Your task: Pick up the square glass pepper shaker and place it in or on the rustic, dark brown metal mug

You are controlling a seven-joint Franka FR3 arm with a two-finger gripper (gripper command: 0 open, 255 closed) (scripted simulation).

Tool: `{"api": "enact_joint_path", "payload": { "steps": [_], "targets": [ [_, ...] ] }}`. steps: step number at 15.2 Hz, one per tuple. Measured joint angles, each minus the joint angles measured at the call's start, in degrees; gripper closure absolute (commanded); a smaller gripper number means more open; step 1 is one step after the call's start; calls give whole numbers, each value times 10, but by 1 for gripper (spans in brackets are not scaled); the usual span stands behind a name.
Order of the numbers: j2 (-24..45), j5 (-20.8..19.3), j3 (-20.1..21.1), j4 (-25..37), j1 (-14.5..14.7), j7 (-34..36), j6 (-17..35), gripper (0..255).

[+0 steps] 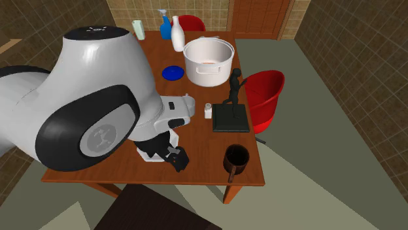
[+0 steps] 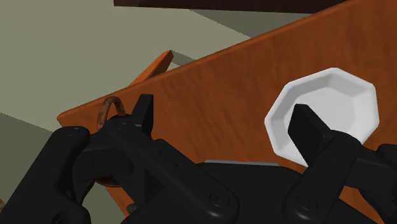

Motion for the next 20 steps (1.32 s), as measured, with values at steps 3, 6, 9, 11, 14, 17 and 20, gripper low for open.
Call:
{"api": "enact_joint_path", "payload": {
  "steps": [3,6,9,11,14,17,20],
  "targets": [
    [23,3,1,1,2,4,24,0],
    [67,6,0,2,4,9,75,0],
    [120,10,1,9,6,15,129,0],
    [164,11,-1,26,7,15,162,0],
    [226,15,-2,47,9,18,211,0],
    [290,19,-1,76,12,22,254,0],
    [349,23,0,112,14,24,287,0]
  ]
}}
